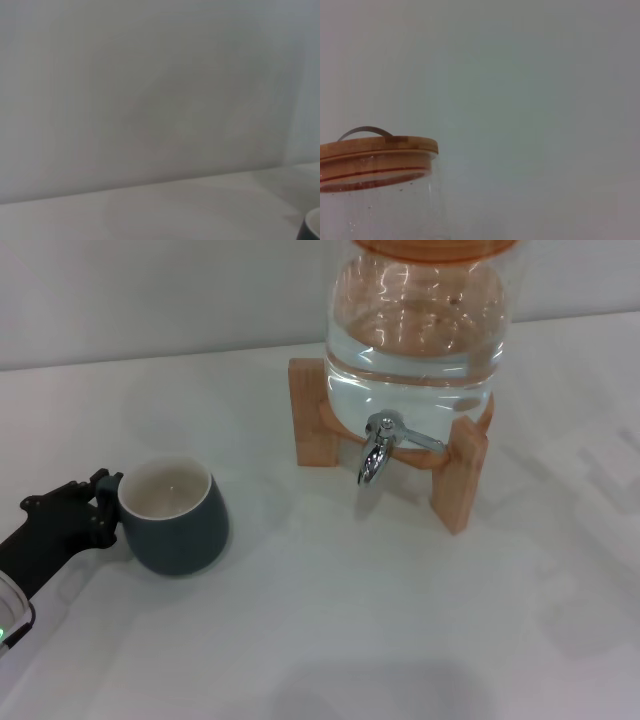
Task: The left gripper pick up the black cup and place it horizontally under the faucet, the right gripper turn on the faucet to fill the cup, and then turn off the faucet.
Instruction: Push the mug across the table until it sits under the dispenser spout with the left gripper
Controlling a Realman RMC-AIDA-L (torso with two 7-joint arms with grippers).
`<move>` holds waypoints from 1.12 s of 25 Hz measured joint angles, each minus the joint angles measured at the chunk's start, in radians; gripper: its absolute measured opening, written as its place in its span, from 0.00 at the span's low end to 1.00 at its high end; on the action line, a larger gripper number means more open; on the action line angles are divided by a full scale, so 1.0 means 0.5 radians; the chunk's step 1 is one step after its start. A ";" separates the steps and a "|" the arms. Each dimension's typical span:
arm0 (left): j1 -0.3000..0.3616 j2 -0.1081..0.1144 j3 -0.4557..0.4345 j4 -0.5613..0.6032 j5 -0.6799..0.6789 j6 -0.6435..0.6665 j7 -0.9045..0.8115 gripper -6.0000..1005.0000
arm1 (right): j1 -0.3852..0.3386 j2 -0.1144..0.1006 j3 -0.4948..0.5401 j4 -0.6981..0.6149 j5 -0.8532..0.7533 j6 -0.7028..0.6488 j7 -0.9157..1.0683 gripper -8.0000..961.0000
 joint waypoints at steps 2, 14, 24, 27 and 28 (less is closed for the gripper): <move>-0.007 0.002 0.000 0.013 0.000 0.002 0.002 0.14 | 0.000 0.000 0.000 0.000 -0.001 0.000 0.001 0.76; -0.155 -0.003 0.004 0.212 0.149 -0.105 0.012 0.14 | 0.021 0.000 -0.020 0.000 -0.015 0.014 -0.003 0.75; -0.225 -0.007 0.003 0.467 0.303 -0.342 0.105 0.14 | 0.023 0.000 -0.058 0.000 -0.018 0.045 0.001 0.75; -0.235 -0.010 0.001 0.566 0.322 -0.431 0.173 0.14 | 0.023 0.000 -0.070 0.000 -0.018 0.050 0.003 0.75; -0.235 -0.011 0.001 0.583 0.324 -0.444 0.188 0.14 | 0.023 0.000 -0.075 0.000 -0.018 0.054 0.003 0.75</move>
